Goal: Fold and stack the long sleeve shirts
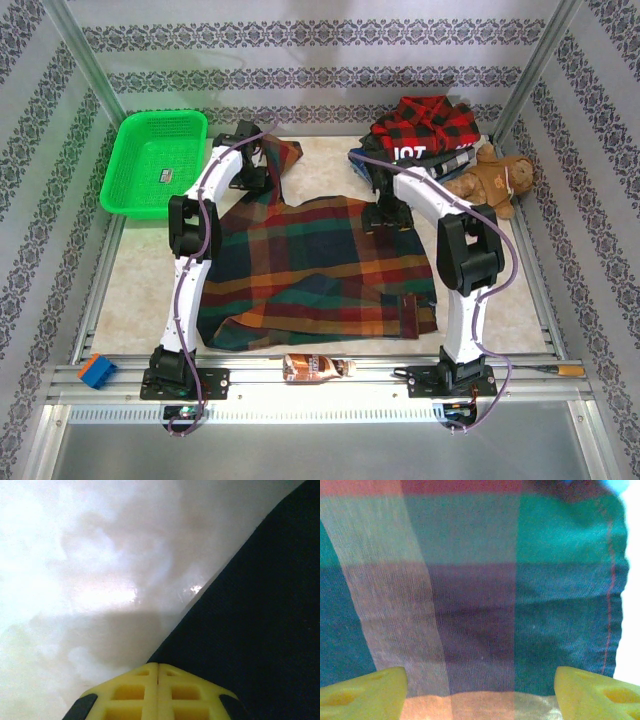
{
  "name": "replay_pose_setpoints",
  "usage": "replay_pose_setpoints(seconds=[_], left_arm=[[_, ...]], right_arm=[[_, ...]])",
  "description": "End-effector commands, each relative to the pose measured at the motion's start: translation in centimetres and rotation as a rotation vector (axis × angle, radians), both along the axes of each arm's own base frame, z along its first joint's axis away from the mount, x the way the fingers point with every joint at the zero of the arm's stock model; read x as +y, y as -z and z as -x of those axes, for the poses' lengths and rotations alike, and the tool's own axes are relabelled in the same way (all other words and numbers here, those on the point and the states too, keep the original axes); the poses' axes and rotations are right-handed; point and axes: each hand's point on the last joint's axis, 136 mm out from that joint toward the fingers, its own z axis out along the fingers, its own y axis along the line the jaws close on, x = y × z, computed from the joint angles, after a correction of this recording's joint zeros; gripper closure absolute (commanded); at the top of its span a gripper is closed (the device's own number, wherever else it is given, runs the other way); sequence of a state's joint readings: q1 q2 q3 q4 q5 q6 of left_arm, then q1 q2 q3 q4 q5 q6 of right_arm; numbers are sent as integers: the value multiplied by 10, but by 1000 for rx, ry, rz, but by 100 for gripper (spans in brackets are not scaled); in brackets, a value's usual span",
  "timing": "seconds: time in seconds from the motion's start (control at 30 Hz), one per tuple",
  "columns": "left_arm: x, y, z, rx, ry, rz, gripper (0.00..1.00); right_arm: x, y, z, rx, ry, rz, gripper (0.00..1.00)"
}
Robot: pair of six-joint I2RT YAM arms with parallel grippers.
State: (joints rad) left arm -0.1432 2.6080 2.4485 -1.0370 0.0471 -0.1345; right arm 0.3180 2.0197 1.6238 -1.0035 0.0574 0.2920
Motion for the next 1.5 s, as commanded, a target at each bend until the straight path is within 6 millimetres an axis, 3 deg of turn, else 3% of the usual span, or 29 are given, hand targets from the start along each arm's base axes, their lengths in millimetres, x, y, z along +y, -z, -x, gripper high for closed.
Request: replay_pose_setpoints(seconds=[0.0,0.17,0.3,0.57,0.8,0.97,1.07,1.3,1.47], left_arm=[[3,-31,-7,-70,7,-28,100],[6,-65,-12,-170,-2,-10,100],[10,-81,-10,-215,-15,-3,100],[17,-103,-3,-276,-30,19,100],[19,-113,4,-296,-34,26,100],[27,-123,13,-322,-58,13,100],[39,-129,22,-334,-86,4,100],[50,-130,48,-326,-88,-2,100],[67,-122,72,-302,-137,-15,100]], right_arm=[[4,-4,-23,-40,57,-73,23],[-15,-19,-54,-131,120,-116,23],[-36,-24,-71,-162,157,-114,23],[-52,-18,-83,-167,153,-111,24],[-60,2,-89,-148,136,-75,28],[-44,8,-98,-166,85,-145,35],[-33,8,-90,-162,76,-169,37],[1,-10,-45,-202,56,-171,32],[44,4,-10,-130,-40,-190,31]])
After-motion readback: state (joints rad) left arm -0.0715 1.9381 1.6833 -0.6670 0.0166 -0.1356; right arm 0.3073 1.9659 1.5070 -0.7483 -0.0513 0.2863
